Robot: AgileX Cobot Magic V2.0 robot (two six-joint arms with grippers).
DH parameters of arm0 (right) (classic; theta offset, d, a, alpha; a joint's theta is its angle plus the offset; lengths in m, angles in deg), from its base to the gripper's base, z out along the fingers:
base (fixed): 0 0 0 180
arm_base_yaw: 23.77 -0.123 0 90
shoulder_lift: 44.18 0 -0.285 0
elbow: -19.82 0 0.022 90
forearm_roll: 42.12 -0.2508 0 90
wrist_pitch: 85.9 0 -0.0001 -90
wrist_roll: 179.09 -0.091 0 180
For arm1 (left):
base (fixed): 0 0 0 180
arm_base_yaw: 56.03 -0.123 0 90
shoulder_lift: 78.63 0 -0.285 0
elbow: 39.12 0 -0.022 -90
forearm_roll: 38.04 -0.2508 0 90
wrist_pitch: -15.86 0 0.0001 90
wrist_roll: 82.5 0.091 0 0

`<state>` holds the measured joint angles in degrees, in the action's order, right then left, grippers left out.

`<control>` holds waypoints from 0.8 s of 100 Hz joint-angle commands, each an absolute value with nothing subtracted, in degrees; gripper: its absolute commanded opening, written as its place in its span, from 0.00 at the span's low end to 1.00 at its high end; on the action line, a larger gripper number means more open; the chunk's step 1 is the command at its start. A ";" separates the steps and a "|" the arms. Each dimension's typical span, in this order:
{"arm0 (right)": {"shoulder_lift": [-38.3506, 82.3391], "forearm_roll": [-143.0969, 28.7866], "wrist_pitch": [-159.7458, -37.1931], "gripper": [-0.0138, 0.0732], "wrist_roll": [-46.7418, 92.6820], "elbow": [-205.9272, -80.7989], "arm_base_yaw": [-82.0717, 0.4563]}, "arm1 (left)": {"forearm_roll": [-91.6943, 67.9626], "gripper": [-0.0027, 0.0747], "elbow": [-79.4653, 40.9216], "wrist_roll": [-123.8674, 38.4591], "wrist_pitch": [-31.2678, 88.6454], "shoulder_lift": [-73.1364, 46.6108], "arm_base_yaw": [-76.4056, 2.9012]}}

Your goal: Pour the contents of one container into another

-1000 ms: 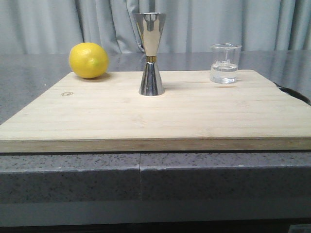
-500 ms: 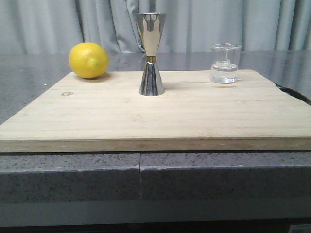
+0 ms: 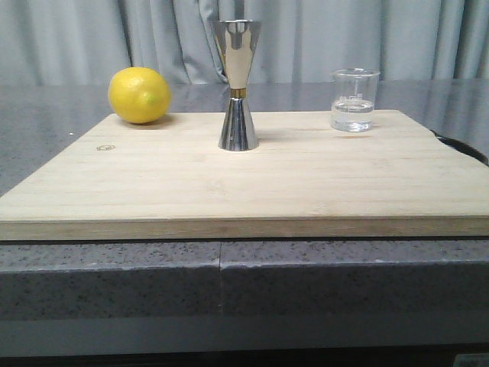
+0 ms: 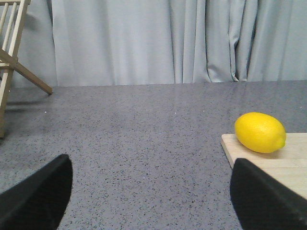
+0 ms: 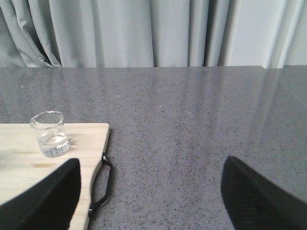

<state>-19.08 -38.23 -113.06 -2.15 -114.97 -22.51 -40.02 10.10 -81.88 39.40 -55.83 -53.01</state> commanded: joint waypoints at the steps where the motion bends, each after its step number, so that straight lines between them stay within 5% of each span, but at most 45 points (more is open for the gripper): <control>1: -18.13 -37.54 -109.06 0.80 -2.21 -116.90 -22.09 | -39.42 0.83 8.60 -81.83 35.08 -54.70 -52.74; 40: -18.13 -37.66 -109.18 0.80 -2.21 -116.90 -22.09 | -36.36 0.73 8.39 -81.83 34.97 -54.70 -52.74; 80: -16.34 -37.66 -118.83 0.80 -2.21 -120.95 -22.09 | -36.36 0.70 -6.31 -80.08 57.05 -38.98 -52.74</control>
<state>-18.52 -38.23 -120.08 -2.20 -117.13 -22.51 -37.12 -1.51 -81.03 55.73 -44.13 -53.01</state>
